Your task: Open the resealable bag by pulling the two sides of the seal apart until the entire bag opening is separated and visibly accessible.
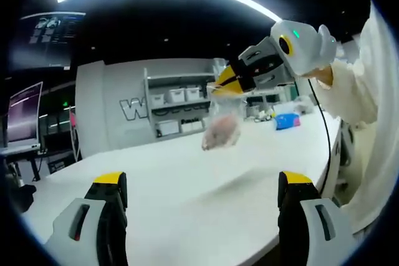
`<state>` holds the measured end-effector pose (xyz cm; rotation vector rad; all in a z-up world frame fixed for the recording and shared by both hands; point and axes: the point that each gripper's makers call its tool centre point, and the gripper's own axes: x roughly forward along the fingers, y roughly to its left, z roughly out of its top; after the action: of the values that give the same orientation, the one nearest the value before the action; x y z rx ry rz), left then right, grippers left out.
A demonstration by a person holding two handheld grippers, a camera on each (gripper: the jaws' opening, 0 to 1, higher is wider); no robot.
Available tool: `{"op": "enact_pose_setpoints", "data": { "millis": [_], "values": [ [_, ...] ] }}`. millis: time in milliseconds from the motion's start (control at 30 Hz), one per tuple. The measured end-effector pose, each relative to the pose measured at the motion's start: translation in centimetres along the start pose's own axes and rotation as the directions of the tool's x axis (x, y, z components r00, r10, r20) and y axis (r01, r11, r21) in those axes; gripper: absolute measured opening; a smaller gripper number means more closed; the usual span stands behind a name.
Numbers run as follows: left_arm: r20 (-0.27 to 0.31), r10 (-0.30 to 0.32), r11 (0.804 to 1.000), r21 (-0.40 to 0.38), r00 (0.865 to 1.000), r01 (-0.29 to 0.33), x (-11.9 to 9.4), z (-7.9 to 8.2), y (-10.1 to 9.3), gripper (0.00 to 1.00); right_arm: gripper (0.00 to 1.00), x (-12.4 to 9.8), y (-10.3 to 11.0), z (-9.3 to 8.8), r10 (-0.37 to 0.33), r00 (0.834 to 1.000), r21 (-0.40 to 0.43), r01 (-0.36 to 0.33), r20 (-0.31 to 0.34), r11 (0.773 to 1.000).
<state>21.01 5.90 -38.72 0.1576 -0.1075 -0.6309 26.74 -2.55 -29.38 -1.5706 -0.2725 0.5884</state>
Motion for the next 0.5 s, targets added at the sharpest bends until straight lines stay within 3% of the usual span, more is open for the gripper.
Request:
{"op": "enact_pose_setpoints", "data": {
  "millis": [500],
  "values": [
    [-0.005, -0.001, 1.000, -0.010, 1.000, 0.000, -0.2, -0.1, 0.0, 1.00, 0.00, 1.5, -0.4, -1.3, 0.006, 1.000, -0.020, -0.007, -0.030, 1.000]
  ]
}}
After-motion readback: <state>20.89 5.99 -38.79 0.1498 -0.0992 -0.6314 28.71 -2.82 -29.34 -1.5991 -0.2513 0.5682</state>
